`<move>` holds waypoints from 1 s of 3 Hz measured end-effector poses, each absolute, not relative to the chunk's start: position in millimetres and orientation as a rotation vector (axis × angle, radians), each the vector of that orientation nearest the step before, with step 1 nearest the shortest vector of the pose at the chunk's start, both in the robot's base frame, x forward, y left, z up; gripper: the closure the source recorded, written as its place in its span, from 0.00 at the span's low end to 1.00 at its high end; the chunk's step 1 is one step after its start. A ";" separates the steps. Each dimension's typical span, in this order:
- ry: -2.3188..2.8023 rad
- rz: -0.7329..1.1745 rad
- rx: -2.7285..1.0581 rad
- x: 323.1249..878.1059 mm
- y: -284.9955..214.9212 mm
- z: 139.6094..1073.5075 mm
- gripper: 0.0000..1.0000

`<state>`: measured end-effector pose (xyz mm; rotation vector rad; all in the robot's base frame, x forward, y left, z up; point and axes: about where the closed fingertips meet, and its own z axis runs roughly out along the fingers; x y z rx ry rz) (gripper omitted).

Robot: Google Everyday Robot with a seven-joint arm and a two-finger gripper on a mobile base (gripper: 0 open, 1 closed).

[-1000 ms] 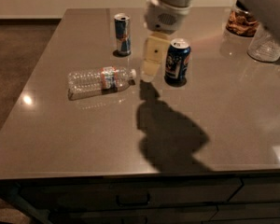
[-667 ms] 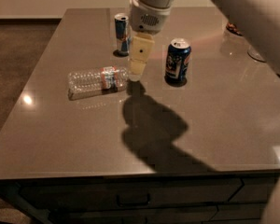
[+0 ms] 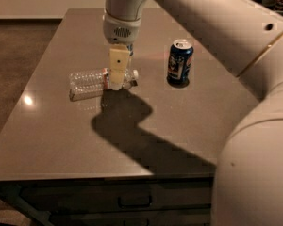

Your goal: Pick water bottle

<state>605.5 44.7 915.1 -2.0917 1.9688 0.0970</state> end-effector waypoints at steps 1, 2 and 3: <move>1.966 0.096 -2.161 608.9 62.8 894.1 0.00; 1.972 0.087 -2.226 613.3 73.2 873.4 0.00; 1.979 0.083 -2.267 615.9 77.3 858.8 0.03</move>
Offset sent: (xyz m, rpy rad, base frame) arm 0.0048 0.0293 -0.0557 -0.1440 0.1008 0.0868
